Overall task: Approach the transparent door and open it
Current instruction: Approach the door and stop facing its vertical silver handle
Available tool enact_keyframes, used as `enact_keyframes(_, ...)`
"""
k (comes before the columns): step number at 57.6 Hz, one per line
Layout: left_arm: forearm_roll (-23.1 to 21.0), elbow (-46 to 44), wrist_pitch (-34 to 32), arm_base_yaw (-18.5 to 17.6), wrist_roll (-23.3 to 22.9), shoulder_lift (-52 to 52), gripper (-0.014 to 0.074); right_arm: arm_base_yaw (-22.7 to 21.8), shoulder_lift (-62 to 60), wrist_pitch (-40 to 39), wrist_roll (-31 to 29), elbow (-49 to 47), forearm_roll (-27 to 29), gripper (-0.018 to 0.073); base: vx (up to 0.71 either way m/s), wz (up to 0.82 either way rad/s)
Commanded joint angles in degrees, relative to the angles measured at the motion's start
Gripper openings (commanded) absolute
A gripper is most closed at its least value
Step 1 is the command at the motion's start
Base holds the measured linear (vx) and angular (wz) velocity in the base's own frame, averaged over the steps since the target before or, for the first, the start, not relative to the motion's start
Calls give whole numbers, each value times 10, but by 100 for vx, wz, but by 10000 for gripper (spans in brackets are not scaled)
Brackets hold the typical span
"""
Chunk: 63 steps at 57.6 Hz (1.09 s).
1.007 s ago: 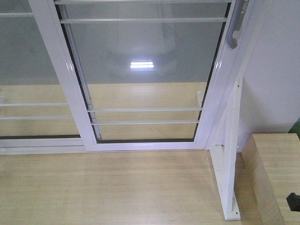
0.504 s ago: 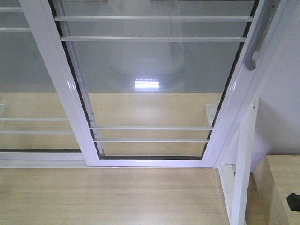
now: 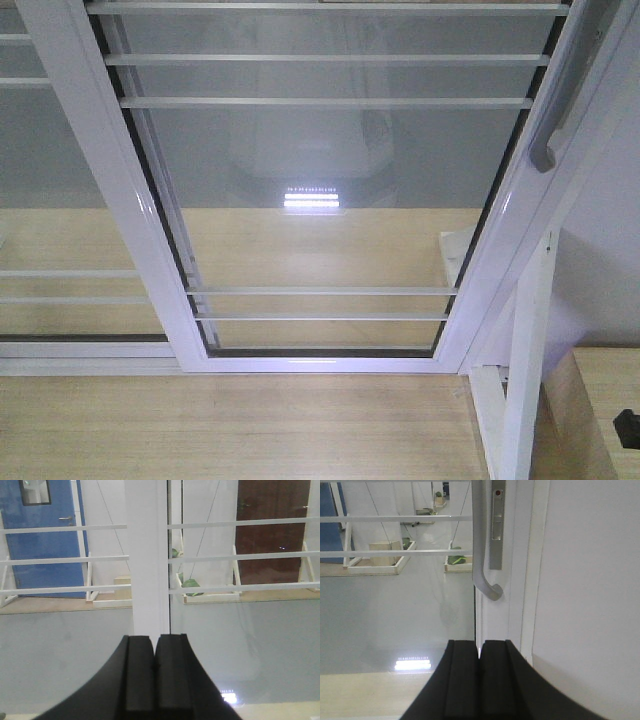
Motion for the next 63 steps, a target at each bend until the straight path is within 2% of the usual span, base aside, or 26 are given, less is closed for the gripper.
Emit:
enact_keyframes(1, -4, 14, -42, -8, -5, 16, -6, -1, 11, -34, -4, 8, -1, -5, -3, 7)
enact_keyframes(63, -4, 14, -42, -1, -5, 17, -6, -2, 22, -31, -4, 8, -1, -5, 0, 0)
